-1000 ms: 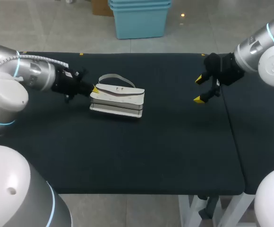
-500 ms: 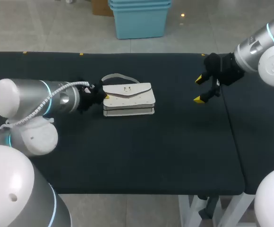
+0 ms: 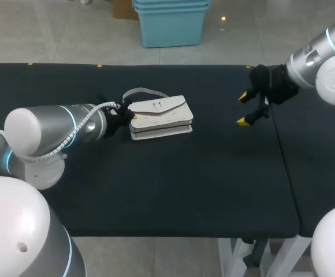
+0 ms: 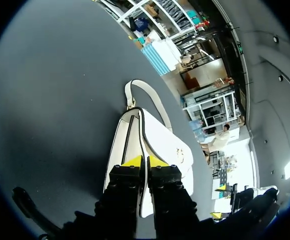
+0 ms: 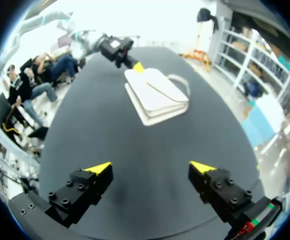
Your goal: Pick up the bag, open it, inspect its contents, close it, and place it on the opposite side
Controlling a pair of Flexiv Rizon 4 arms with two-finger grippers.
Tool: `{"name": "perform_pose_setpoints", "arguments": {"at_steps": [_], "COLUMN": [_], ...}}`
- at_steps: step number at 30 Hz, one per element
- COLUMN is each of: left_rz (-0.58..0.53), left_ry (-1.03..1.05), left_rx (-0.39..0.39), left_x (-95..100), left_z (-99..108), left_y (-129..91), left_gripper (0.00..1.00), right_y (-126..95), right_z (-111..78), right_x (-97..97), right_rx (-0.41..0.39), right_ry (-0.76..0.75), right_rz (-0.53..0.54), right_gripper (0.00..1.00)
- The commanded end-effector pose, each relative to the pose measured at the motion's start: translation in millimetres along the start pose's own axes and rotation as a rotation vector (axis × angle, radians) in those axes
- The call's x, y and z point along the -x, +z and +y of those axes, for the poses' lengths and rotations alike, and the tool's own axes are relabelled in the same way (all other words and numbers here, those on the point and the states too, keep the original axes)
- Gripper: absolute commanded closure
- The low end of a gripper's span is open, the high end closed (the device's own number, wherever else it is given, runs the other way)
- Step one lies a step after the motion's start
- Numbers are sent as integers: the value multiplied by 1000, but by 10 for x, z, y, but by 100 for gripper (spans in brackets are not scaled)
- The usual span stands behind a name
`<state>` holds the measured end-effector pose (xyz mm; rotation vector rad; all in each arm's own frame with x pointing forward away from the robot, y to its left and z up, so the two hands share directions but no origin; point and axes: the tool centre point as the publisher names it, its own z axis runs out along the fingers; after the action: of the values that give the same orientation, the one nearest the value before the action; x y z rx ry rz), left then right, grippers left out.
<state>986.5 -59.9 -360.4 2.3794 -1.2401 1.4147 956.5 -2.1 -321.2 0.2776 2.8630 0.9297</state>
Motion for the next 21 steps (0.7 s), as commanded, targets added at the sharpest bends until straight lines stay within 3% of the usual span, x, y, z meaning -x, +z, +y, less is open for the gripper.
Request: {"name": "perform_pose_setpoints", "arguments": {"at_steps": [1,8,13,21], "left_rz": [16,86,114,161], "left_ry": [5,68,110,149], "left_rx": [88,248,300,467], "left_x": [7,-39,-47,-90], "left_z": [-45,87,206,305], "left_y": [-36,-5,39,116], "left_gripper": [100,100,100,100], "right_y": [7,7,7,7], "right_z": [4,4,4,4], "right_x": [5,5,5,5], "right_rx": [-2,-2,-2,-2], "right_ry": [1,1,1,1], "right_rz": [0,0,0,0], "right_gripper": [0,0,0,0]}}
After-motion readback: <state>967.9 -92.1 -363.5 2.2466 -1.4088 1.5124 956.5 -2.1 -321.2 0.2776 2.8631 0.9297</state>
